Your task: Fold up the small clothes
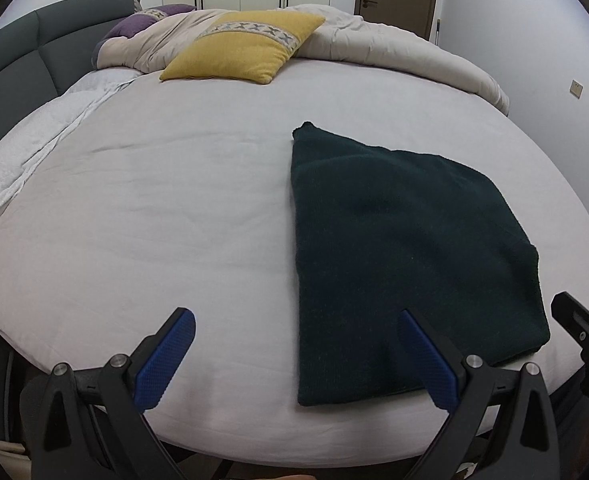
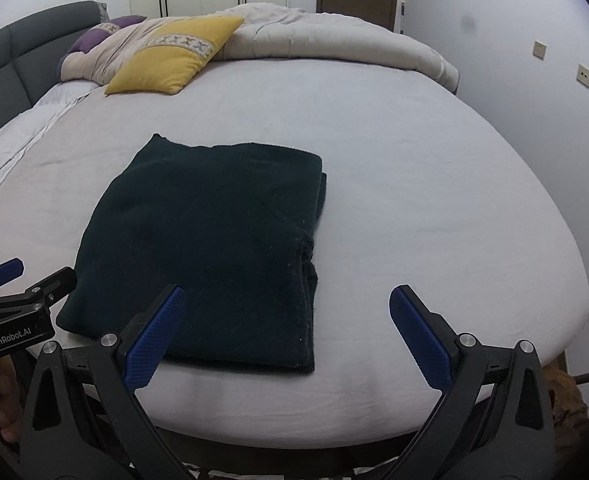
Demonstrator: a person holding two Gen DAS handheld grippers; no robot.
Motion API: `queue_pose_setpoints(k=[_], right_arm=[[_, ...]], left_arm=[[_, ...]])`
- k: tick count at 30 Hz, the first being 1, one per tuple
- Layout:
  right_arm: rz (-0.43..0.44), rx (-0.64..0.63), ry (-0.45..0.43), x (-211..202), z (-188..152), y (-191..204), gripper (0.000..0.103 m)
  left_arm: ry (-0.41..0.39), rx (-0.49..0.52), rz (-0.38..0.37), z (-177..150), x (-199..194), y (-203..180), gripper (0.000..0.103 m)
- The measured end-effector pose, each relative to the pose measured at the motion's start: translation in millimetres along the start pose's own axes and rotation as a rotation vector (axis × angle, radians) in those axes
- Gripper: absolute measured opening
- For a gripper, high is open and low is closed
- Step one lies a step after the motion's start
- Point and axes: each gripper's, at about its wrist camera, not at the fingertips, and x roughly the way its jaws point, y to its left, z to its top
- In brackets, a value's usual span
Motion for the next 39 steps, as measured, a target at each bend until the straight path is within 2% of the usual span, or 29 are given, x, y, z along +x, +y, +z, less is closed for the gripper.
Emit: queue_pose_setpoints(k=[39], right_arm=[[0.002, 0.013, 0.018, 2.3, -0.9, 13.7, 0.103]], left_arm=[[0.001, 0.002, 0.022, -0.4, 1.8, 2.0, 0.103]])
